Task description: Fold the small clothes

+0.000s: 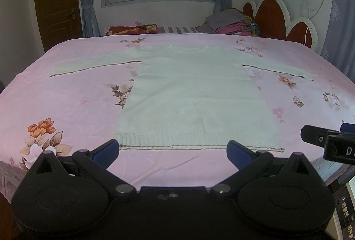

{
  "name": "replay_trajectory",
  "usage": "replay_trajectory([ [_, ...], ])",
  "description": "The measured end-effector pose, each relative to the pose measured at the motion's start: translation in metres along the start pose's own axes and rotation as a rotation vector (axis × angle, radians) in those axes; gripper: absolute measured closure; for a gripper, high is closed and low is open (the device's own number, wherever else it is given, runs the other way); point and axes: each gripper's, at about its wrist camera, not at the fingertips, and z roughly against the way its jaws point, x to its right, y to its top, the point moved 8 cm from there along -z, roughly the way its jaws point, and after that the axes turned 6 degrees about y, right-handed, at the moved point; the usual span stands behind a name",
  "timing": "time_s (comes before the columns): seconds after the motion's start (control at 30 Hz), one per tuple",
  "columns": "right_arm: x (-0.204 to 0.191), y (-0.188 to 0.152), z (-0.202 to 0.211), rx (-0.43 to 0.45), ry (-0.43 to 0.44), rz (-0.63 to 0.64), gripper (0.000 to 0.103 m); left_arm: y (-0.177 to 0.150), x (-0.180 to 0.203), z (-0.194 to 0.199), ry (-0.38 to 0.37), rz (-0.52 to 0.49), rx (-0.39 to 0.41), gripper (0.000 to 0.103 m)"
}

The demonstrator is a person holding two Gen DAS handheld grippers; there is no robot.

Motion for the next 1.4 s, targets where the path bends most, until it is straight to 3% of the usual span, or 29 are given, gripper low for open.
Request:
replay_trajectory([
  [1.4, 0.0045, -0.0052, -0.0065, -0.004, 0.0, 0.001, 0.0, -0.0016, -0.0003, -0.0018, 0.012, -0.007, -0.002, 0.0],
])
